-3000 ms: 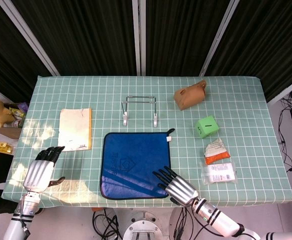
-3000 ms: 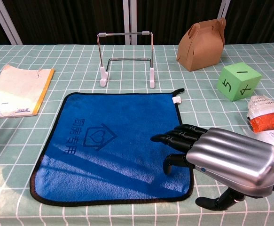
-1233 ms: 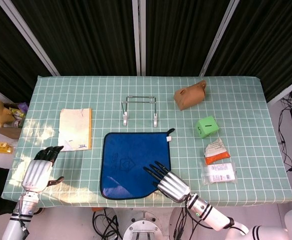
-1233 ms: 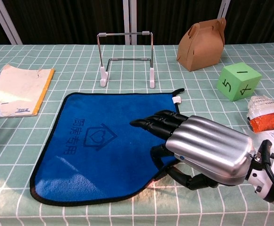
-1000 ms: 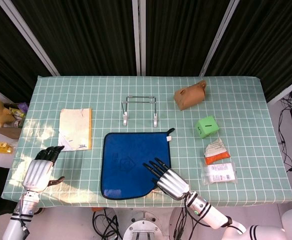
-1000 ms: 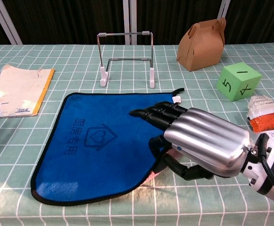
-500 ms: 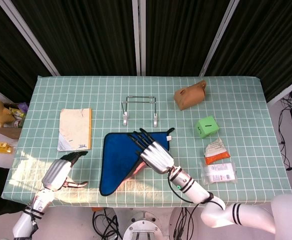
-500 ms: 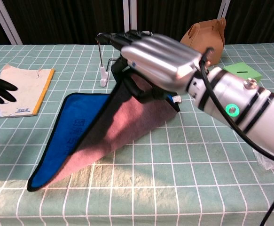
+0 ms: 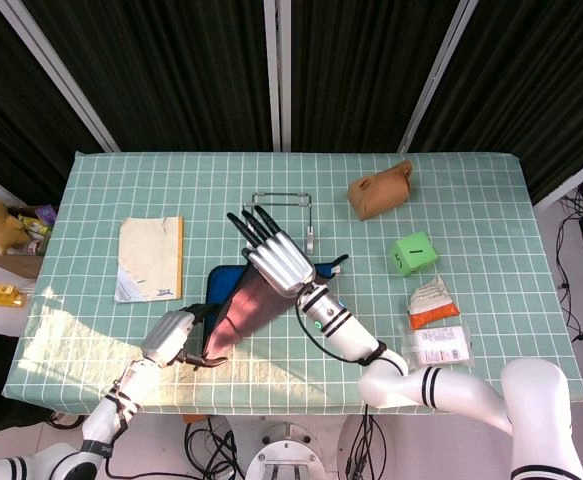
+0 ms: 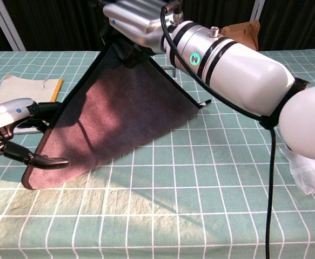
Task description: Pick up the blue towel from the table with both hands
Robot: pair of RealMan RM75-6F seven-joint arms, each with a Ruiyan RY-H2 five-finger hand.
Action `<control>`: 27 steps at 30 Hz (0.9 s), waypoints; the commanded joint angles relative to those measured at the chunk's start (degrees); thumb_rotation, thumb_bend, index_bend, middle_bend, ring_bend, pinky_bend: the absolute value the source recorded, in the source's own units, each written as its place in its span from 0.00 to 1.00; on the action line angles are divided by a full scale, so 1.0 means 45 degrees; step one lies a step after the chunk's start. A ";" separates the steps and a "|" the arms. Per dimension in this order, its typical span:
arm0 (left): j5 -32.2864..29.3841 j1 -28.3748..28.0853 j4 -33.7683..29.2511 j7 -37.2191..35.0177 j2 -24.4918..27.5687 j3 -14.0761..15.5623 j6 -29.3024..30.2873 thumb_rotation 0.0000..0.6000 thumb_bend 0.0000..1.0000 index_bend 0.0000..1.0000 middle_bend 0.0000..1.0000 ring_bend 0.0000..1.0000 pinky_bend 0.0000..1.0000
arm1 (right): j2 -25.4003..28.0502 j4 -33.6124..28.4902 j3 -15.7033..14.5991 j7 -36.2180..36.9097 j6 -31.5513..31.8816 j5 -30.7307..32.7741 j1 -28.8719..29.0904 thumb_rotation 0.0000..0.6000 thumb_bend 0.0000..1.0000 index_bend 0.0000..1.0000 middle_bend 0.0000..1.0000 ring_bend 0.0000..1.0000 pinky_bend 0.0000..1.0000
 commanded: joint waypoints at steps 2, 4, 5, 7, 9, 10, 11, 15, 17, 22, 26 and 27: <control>-0.0938 -0.0141 -0.0400 0.0267 -0.0202 -0.0316 -0.0222 0.56 0.00 0.27 0.31 0.29 0.38 | 0.0029 0.0205 -0.0105 0.0128 0.0128 0.0128 0.0210 1.00 0.48 0.94 0.00 0.00 0.00; -0.1045 -0.0118 -0.0385 0.0333 -0.0153 -0.0332 -0.0119 0.56 0.02 0.31 0.33 0.30 0.40 | 0.0083 0.0238 -0.0193 0.0210 0.0233 0.0172 0.0276 1.00 0.48 0.94 0.00 0.00 0.00; -0.1087 -0.0089 -0.0348 0.0459 -0.0175 -0.0339 -0.0008 0.57 0.04 0.33 0.34 0.31 0.41 | 0.0110 0.0237 -0.0232 0.0248 0.0280 0.0186 0.0298 1.00 0.48 0.94 0.00 0.00 0.00; -0.1228 -0.0013 -0.0307 0.0726 -0.0281 -0.0365 0.0234 0.76 0.15 0.42 0.37 0.34 0.43 | 0.0177 0.0204 -0.0317 0.0323 0.0381 0.0211 0.0323 1.00 0.48 0.94 0.00 0.00 0.00; -0.1508 0.0103 -0.0299 0.0992 -0.0505 -0.0482 0.0585 0.95 0.27 0.51 0.40 0.37 0.46 | 0.0279 0.0127 -0.0428 0.0378 0.0501 0.0221 0.0335 1.00 0.48 0.94 0.00 0.00 0.00; -0.1630 0.0139 -0.0314 0.1096 -0.0588 -0.0531 0.0701 1.00 0.33 0.55 0.41 0.38 0.46 | 0.0334 0.0071 -0.0481 0.0387 0.0589 0.0208 0.0318 1.00 0.48 0.94 0.00 0.00 0.00; -0.1785 0.0175 -0.0335 0.1263 -0.0687 -0.0609 0.0858 1.00 0.39 0.60 0.43 0.38 0.47 | 0.0417 -0.0027 -0.0559 0.0406 0.0708 0.0199 0.0277 1.00 0.48 0.94 0.00 0.00 0.00; -0.2108 0.0181 -0.0518 0.1981 -0.0817 -0.0906 0.1342 1.00 0.49 0.73 0.47 0.40 0.50 | 0.0773 -0.0537 -0.0906 0.0481 0.1155 0.0222 -0.0049 1.00 0.48 0.94 0.00 0.00 0.00; -0.2217 0.0124 -0.0767 0.2422 -0.0739 -0.1140 0.1593 1.00 0.51 0.78 0.49 0.42 0.52 | 0.1010 -0.1020 -0.1126 0.0679 0.1472 0.0329 -0.0402 1.00 0.48 0.94 0.00 0.00 0.00; -0.2917 -0.0516 -0.1834 0.4289 0.0203 -0.1782 0.1337 1.00 0.51 0.81 0.50 0.43 0.54 | 0.1719 -0.1967 -0.1743 0.1378 0.2788 0.0000 -0.1471 1.00 0.48 0.94 0.00 0.00 0.00; -0.4522 -0.1609 -0.2754 0.6412 0.1180 -0.2669 0.0602 1.00 0.51 0.81 0.50 0.43 0.54 | 0.2130 -0.2153 -0.2072 0.2594 0.3687 -0.0165 -0.2295 1.00 0.48 0.95 0.00 0.00 0.00; -0.5050 -0.1939 -0.2894 0.6895 0.1370 -0.2970 0.0461 1.00 0.51 0.81 0.50 0.43 0.54 | 0.2189 -0.2149 -0.2079 0.2883 0.3732 -0.0112 -0.2392 1.00 0.48 0.95 0.00 0.00 0.00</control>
